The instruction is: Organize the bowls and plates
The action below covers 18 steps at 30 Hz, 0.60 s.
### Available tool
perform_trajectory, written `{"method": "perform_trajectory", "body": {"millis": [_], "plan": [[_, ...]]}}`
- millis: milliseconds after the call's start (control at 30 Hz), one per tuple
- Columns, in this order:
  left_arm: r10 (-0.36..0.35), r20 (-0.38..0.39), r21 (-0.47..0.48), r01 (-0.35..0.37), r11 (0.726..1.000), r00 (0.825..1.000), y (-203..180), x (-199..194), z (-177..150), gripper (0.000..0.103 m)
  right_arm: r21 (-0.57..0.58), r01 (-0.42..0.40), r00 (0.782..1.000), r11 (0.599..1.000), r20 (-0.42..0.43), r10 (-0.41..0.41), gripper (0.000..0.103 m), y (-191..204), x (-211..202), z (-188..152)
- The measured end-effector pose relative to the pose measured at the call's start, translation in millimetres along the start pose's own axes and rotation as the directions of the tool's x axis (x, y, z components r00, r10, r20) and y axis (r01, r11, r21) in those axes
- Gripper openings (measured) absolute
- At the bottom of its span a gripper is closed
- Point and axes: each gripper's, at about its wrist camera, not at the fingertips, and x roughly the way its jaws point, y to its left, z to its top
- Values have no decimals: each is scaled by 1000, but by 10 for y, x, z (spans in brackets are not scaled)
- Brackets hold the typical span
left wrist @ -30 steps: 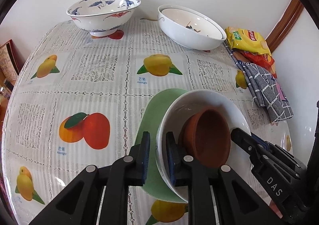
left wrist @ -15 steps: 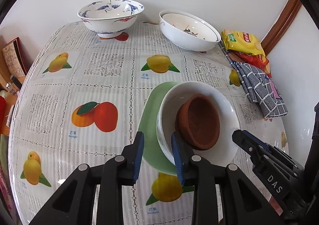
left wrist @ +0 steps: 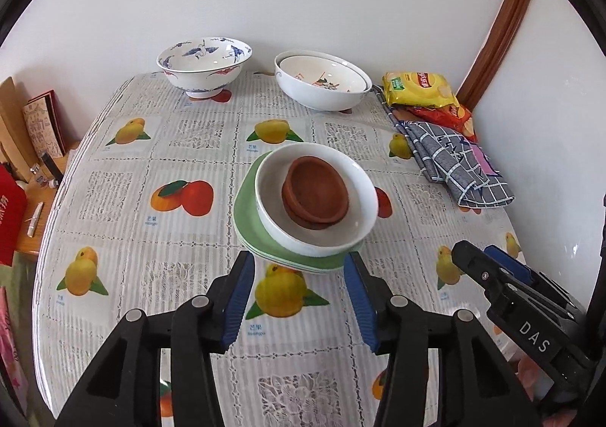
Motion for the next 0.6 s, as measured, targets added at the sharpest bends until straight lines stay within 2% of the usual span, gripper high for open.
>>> {"method": "perform_trajectory", "body": {"millis": [133,367,400,433,467,500,600], "plan": [[18,43,20,-19,1000,999,-175,-220,-173,54,-26,71,997,997,34,-70,54,-138,-289,-161],[46,123,41,-51,998,991,-455,-591,-483,64,0,116,991,993,68,-115,55,-425,-753,-380],[51,138,32,-55,998,989,-471,-631,-521,65,9,116,991,993,73,-116,59,-468,-813,-415],[49,154,27,-54,998,987,-489,-685,-568,66,18,113,990,993,79,-114,73,-498,-864,-447],[48,158,27,-53,998,986,-507,-724,-607,72,22,113,989,993,93,-114,82,-532,-935,-486],[44,162,30,-49,998,986,-522,-763,-642,77,16,118,986,993,112,-119,84,-552,-1007,-526],[48,181,35,-55,998,982,-579,-893,-740,83,-10,159,979,987,134,-157,89,-566,-1152,-622]]}}
